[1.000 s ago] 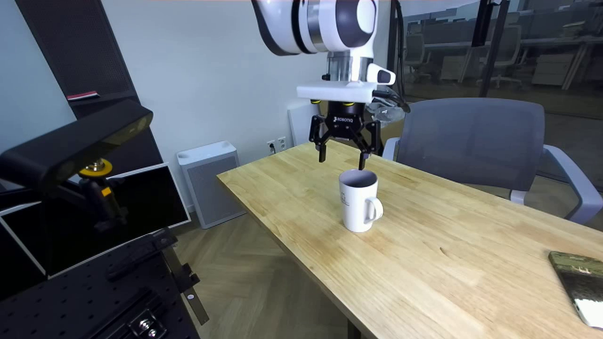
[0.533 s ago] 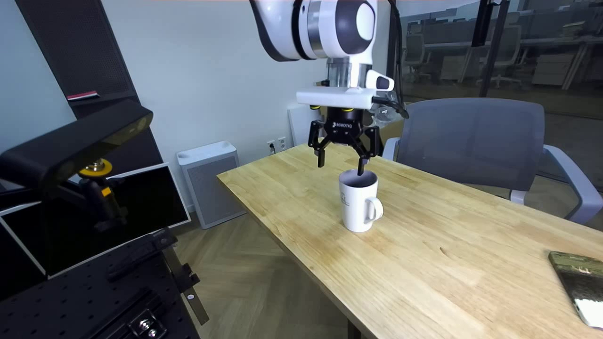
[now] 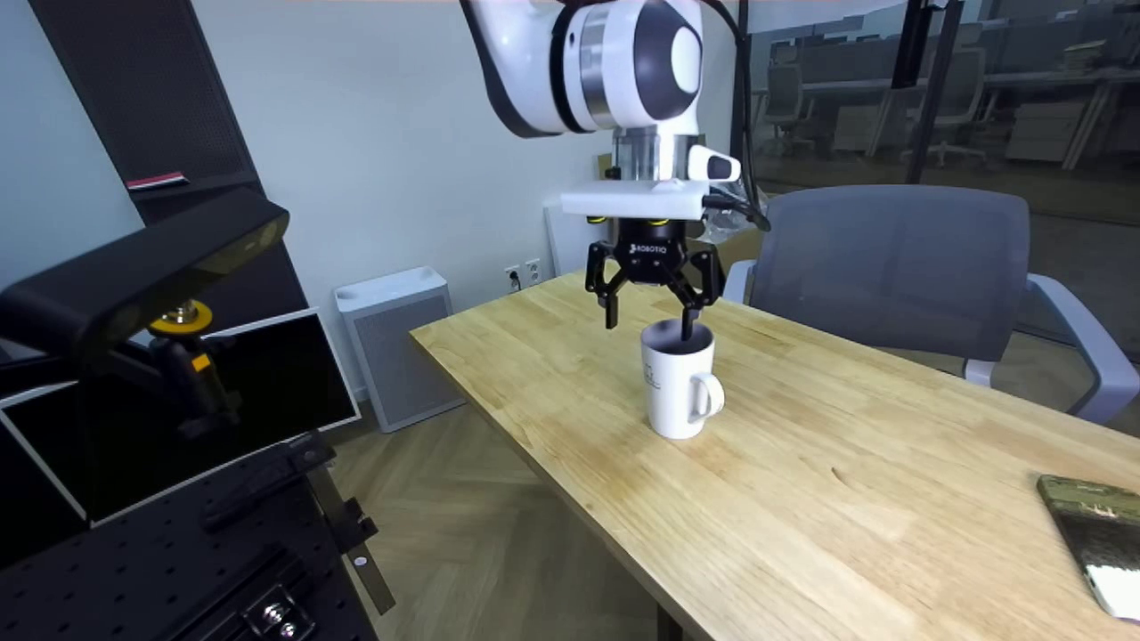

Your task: Move the mug to the center of the table

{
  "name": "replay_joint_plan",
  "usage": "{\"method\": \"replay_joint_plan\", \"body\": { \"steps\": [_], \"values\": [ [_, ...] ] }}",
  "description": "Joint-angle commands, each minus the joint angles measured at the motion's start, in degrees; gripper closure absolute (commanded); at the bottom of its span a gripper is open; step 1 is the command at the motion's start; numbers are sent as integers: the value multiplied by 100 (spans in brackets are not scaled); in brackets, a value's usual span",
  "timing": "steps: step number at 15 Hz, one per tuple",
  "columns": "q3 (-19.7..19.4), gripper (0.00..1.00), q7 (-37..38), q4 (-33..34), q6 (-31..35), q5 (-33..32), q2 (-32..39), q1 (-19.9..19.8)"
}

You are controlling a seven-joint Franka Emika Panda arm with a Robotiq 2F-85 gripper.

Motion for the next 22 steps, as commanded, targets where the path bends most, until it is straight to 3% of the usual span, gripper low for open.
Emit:
{"method": "replay_joint_plan", "body": {
  "steps": [1, 12, 13, 14, 22],
  "values": [
    [-78, 0, 251, 30, 97, -131, 65, 120],
    [-211, 0, 346, 19, 128, -375, 430, 322],
    [-211, 25, 311, 11, 140, -415, 466, 325],
    [-230, 26, 324, -19, 166, -464, 491, 351],
    [-194, 81, 220, -12, 166, -496, 614, 331]
  ]
}}
